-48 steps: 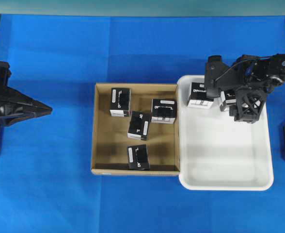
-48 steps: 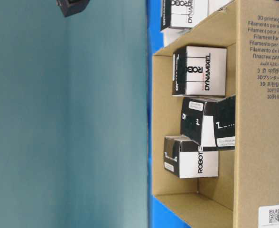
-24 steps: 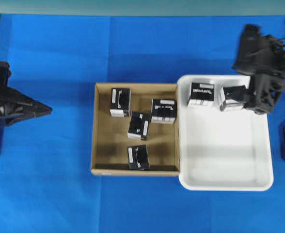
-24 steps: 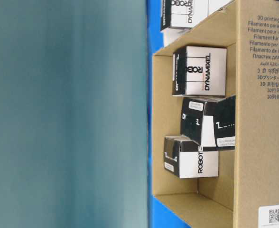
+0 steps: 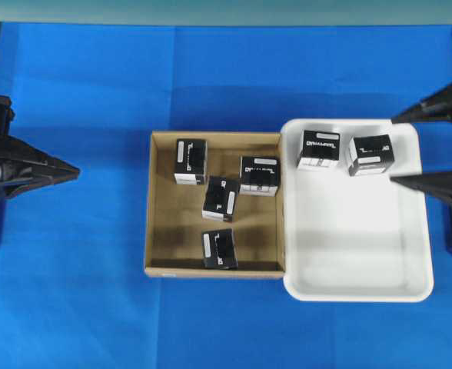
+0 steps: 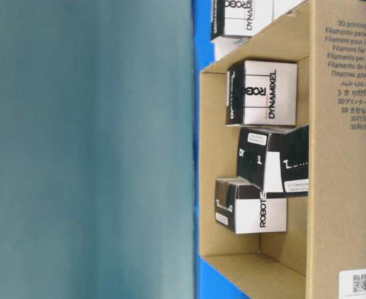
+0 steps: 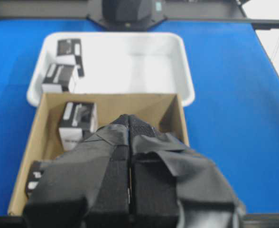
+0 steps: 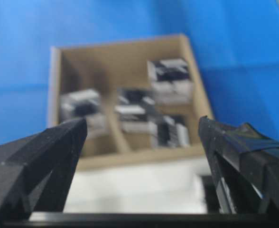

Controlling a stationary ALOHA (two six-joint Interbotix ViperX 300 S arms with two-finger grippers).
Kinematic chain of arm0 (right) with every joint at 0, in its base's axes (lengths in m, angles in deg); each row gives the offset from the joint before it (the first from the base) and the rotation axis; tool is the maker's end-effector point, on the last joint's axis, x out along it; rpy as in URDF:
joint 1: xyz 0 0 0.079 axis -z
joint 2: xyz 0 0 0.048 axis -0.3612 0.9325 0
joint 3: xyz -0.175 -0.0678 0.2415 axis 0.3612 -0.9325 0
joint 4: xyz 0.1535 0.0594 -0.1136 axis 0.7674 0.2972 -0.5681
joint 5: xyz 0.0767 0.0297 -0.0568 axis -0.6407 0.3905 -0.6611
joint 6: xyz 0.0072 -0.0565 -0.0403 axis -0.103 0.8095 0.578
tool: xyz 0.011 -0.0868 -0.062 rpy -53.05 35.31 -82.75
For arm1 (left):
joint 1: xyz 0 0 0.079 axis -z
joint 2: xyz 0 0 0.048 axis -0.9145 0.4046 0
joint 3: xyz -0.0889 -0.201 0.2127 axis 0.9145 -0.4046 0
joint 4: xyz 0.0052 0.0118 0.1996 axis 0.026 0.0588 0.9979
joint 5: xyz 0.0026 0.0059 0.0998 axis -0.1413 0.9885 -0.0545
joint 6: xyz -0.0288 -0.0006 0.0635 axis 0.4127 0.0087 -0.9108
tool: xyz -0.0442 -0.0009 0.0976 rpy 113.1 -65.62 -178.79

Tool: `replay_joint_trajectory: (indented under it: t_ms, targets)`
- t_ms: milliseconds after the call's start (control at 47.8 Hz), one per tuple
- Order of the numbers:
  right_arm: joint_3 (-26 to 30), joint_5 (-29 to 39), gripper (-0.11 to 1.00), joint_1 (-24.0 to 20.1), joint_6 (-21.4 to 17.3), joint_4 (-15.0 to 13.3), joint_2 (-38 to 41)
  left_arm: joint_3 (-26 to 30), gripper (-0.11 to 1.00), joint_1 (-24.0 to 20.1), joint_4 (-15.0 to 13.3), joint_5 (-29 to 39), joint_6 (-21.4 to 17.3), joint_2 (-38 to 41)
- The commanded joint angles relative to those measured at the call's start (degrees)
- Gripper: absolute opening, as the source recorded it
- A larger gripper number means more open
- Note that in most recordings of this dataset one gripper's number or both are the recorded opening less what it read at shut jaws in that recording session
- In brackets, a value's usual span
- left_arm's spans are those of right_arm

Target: Pick a box that is randomly placed inside the cardboard box.

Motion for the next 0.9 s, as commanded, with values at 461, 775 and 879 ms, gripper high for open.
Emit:
replay_joint_trajectory:
  t_ms: [461, 775, 879]
  targets:
    - [-0.44, -8.96, 0.98, -4.92, -0.79, 0.26, -0.7, 2.29, -0.07, 0.44, 0.09, -1.32, -0.26, -1.23]
    - [-0.44, -9.32, 0.98, -4.92, -0.88, 0.18, -1.14, 2.29, -0.07, 0.53, 0.09, -1.14, -0.97, -1.41]
    - [-0.44, -9.4, 0.98, -5.01, -1.05, 0.18, -1.14, 2.2, -0.07, 0.53, 0.18, -1.14, -0.97, -1.49]
